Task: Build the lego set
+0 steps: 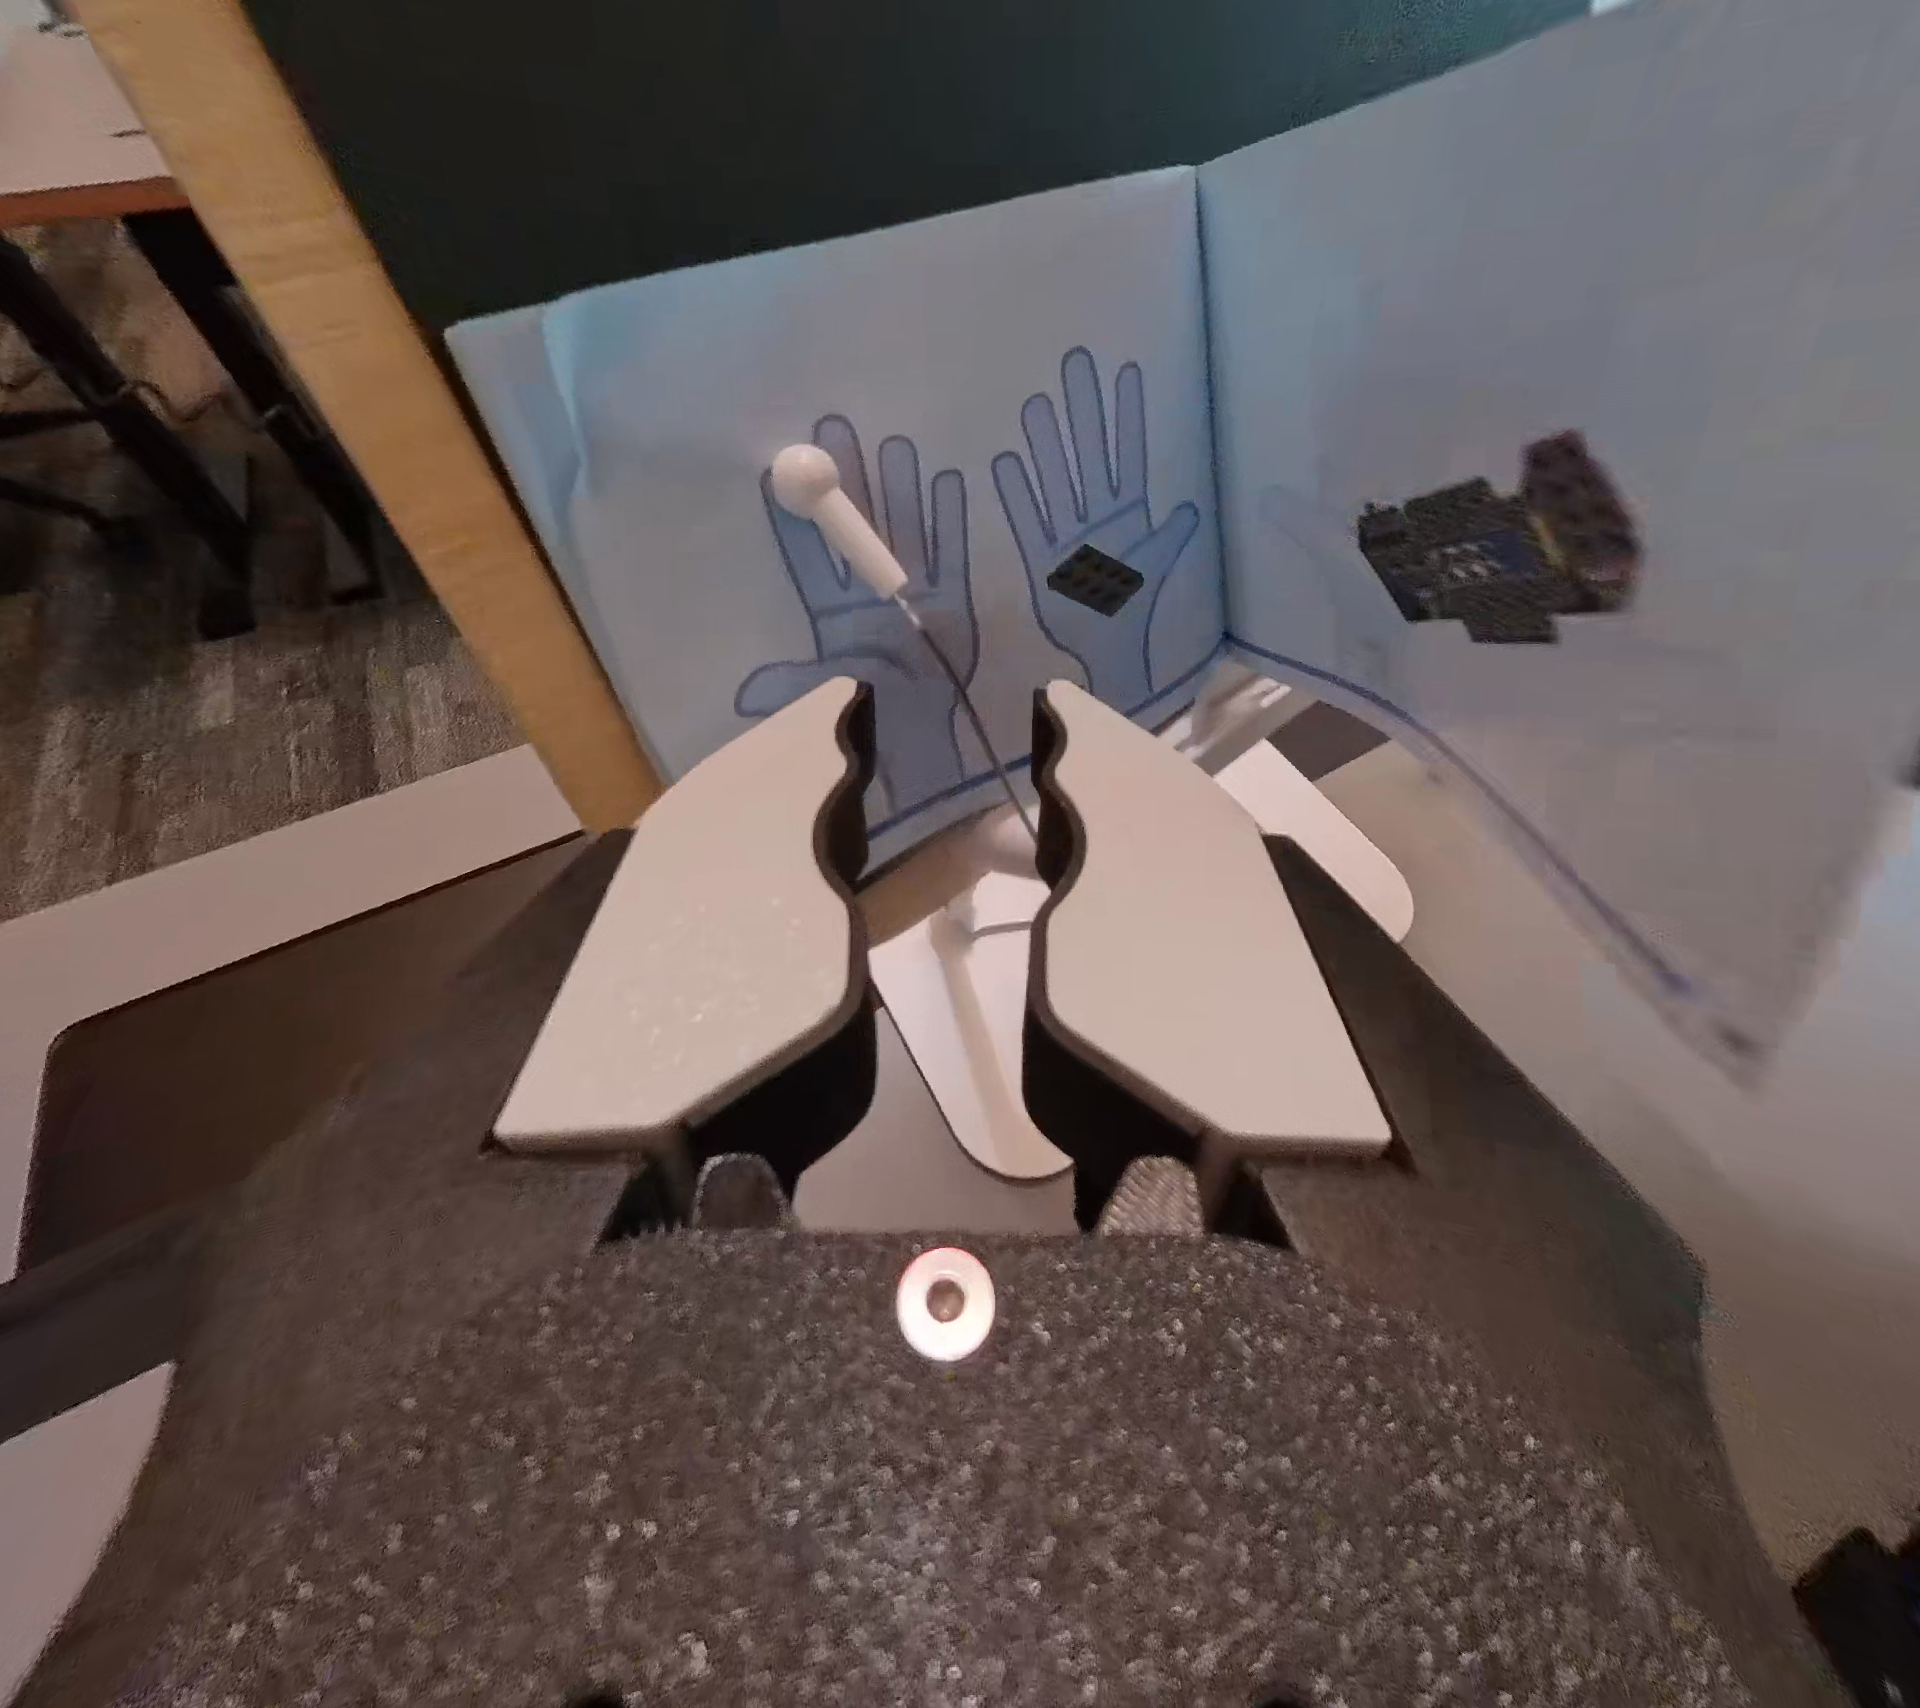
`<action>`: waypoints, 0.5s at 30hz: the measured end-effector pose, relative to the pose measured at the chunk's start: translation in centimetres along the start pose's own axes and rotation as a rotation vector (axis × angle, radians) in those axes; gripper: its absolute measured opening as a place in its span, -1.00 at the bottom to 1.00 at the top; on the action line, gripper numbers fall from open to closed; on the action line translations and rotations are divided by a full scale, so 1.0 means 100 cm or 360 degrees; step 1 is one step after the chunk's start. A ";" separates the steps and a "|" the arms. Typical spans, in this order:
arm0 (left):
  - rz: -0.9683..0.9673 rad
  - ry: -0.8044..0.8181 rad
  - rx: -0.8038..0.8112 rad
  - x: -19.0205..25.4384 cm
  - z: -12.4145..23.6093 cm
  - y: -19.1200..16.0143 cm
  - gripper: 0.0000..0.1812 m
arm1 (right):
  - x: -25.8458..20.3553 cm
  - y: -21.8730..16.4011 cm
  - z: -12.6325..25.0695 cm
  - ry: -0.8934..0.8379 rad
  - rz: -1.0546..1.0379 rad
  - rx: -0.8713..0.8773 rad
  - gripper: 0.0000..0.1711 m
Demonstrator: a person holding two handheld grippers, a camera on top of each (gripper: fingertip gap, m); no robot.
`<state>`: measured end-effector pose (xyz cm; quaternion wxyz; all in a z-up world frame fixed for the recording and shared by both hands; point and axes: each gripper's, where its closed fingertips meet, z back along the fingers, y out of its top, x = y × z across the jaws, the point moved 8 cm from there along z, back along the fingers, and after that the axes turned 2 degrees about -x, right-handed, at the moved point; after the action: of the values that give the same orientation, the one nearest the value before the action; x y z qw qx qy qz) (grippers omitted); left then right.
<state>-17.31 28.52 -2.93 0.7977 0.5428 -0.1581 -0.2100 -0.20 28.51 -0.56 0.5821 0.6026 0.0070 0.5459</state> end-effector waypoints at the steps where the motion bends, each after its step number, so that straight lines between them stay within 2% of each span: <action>1: 0.0006 0.0012 -0.0020 0.001 -0.003 0.003 -0.72 | -0.001 0.002 0.000 0.0000 0.0015 0.0002 -0.70; 5: -0.0010 0.0069 -0.0080 0.002 -0.011 0.010 -0.92 | -0.004 0.010 -0.004 -0.0010 0.0085 -0.0009 -0.70; 8: 0.0031 0.0054 -0.0076 0.001 -0.010 0.008 -0.94 | -0.008 0.016 -0.011 -0.0026 0.0160 -0.0038 -0.70; 12: 0.0192 0.0004 0.0106 -0.003 -0.003 -0.003 -0.95 | -0.015 0.021 -0.027 -0.0029 0.0240 -0.0143 -0.71; 15: 0.0472 -0.0136 0.0289 -0.011 0.002 -0.018 -0.95 | -0.017 0.021 -0.040 -0.0017 0.0206 -0.0225 -0.71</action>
<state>-18.69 28.34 -4.53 0.7602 0.5739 -0.2884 -0.0979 -4.84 29.53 -1.24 0.5867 0.5622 -0.0735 0.5782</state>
